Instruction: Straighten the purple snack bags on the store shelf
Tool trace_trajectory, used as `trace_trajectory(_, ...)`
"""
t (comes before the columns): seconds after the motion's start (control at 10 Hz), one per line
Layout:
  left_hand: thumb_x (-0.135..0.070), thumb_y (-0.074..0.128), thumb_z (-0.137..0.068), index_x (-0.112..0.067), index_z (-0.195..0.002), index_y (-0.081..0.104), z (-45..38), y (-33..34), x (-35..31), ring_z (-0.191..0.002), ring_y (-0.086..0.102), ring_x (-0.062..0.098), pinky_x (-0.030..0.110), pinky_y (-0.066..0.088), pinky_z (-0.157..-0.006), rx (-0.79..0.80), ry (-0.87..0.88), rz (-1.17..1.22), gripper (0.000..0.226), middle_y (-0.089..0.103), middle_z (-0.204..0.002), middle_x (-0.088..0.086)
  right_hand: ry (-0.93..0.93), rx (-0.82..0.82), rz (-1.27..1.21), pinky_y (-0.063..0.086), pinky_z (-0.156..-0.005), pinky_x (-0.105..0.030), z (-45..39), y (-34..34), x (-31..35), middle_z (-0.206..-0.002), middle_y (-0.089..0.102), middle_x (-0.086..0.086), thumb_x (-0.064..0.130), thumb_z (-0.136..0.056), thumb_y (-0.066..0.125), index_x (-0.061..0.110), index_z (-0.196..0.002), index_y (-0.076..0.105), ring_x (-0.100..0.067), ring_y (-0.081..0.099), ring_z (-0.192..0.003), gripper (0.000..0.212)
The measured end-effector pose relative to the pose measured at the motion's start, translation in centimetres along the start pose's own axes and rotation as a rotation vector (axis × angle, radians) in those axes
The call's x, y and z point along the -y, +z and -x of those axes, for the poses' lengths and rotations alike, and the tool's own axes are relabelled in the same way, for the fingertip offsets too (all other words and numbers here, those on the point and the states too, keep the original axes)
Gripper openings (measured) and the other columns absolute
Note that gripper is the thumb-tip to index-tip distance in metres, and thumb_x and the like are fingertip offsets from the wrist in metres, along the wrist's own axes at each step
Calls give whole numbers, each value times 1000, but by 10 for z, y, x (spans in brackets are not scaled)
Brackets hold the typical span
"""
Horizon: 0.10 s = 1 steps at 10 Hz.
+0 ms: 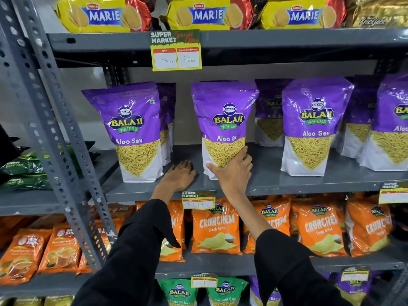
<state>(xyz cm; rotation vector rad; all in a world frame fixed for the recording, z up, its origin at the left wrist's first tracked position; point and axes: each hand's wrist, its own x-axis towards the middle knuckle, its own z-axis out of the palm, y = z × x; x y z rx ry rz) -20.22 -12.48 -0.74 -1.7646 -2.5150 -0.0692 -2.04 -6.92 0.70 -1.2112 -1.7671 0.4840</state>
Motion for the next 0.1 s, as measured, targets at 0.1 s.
trace_trajectory(0.1,-40,21,-103,-11,-148,36,1,-1,-2,-151,21,29,52,19,-121,-13,3,11,55,25,-163,11,10,0,-8,43,-104,-50,2,-2,3,-148,35,-18,69,-63,80,8,-156,11,-36,39,-135,131)
